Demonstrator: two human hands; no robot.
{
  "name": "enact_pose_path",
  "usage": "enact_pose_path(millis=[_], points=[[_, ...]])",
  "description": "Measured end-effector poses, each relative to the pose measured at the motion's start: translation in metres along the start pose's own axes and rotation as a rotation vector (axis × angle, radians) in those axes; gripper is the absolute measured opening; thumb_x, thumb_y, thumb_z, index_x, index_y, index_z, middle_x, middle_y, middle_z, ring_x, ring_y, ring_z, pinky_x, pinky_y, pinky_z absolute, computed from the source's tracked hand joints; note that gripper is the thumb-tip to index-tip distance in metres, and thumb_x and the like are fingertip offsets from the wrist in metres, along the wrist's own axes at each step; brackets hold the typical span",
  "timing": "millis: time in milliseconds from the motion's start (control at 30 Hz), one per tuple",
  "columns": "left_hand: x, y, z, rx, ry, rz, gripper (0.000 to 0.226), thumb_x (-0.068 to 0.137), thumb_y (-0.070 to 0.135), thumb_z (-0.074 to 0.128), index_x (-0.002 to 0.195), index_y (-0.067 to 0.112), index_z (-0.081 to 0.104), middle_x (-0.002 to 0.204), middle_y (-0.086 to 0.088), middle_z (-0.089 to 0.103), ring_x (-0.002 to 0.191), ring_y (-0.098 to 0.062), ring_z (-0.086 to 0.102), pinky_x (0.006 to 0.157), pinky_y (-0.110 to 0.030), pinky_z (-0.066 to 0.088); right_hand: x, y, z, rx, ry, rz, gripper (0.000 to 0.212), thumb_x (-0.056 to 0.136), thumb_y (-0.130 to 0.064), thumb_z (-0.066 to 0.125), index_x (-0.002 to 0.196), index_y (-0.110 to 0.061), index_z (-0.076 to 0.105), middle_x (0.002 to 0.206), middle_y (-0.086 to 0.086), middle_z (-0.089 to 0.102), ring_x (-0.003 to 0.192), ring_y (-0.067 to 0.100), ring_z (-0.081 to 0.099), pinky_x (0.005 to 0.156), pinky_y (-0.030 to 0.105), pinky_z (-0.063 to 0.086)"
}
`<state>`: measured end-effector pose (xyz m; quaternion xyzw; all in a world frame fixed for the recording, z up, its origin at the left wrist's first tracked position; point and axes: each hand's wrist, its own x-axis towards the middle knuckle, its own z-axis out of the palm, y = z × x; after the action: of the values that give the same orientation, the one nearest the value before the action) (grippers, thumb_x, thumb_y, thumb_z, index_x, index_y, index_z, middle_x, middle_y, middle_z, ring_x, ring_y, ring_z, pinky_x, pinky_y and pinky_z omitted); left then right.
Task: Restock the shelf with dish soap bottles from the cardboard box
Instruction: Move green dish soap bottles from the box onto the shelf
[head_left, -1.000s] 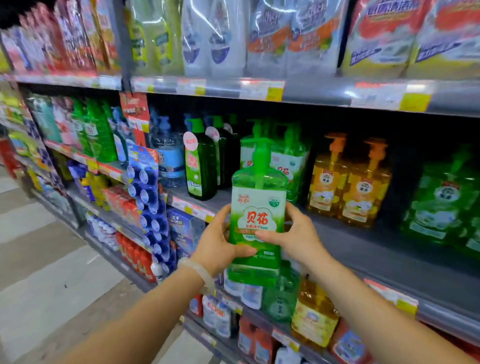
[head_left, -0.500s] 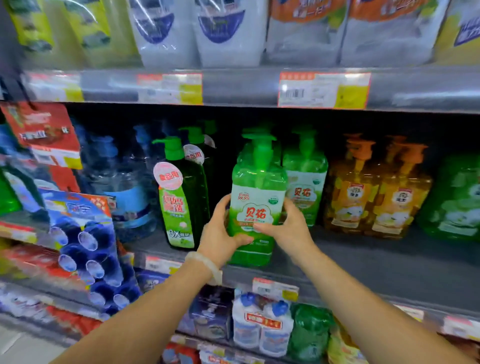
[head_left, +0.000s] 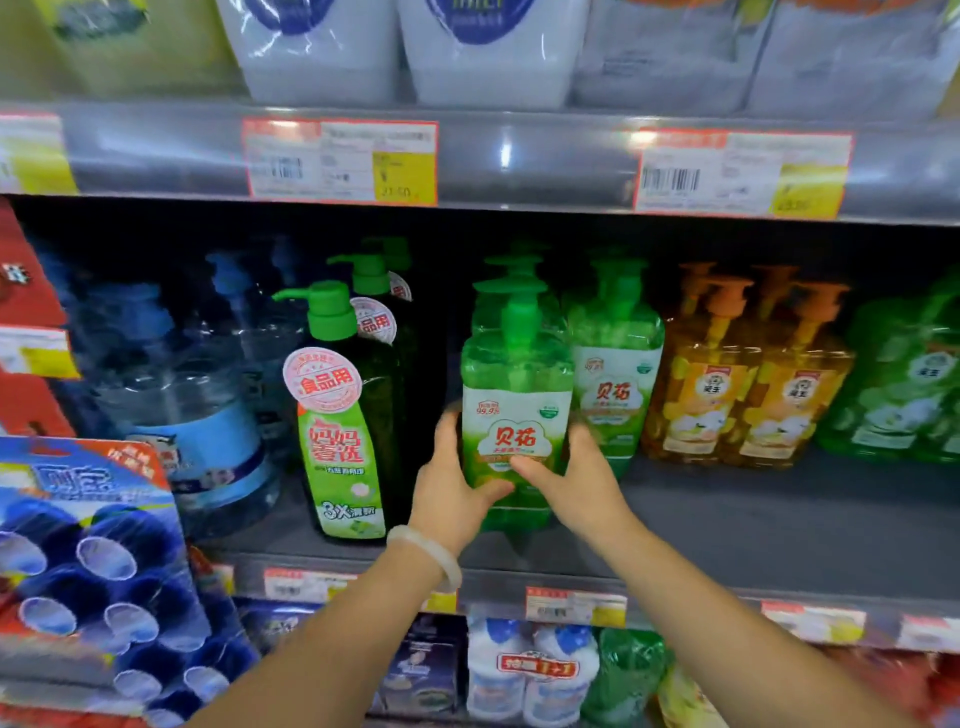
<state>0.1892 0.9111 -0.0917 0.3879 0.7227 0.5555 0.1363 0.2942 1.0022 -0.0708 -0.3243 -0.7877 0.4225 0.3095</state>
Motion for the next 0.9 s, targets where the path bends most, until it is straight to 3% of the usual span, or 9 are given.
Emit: enact_pose_path(millis=[367,567,733,900], points=[[0.009,0.002,0.001,0.036,-0.037,-0.014,0.091,0.075,0.014,0.077,0.146,0.026,0.021,0.123,0.002,0.061,0.111,-0.016,0.059,0.090,-0.024,0.046,0.011,-0.004,-0.001,0.010,-0.058,0.010,0.052,0.084,-0.010,0.066,0.131,-0.012,0.041,0.114,-0.004,0.055,0.109,0.009,0.049,0.094,0.023,0.037],[0.010,0.001,0.003,0.043,-0.052,-0.028,0.072,0.075,0.015,0.076,0.136,0.017,0.038,0.122,-0.001,0.062,0.107,-0.013,0.058,0.083,-0.019,0.043,0.014,0.003,-0.002,-0.044,-0.060,-0.040,0.063,0.083,-0.013,0.068,0.137,-0.012,0.036,0.127,0.000,0.055,0.121,0.016,0.050,0.105,0.034,0.039],[0.015,0.000,0.003,0.031,-0.050,-0.020,0.081,0.075,0.014,0.077,0.141,0.021,0.032,0.122,0.002,0.060,0.100,-0.005,0.052,0.085,-0.020,0.042,0.022,0.003,-0.001,-0.057,-0.060,-0.020,0.064,0.083,-0.012,0.068,0.137,-0.009,0.034,0.130,0.005,0.055,0.122,0.019,0.051,0.104,0.033,0.040],[0.020,-0.005,0.005,0.024,-0.045,-0.015,0.085,0.073,0.013,0.079,0.142,0.021,0.030,0.123,0.002,0.060,0.105,-0.007,0.053,0.088,-0.022,0.042,0.026,0.009,0.000,-0.105,-0.072,0.001,0.073,0.079,-0.005,0.070,0.140,-0.009,0.029,0.130,0.007,0.056,0.123,0.022,0.051,0.107,0.039,0.039]])
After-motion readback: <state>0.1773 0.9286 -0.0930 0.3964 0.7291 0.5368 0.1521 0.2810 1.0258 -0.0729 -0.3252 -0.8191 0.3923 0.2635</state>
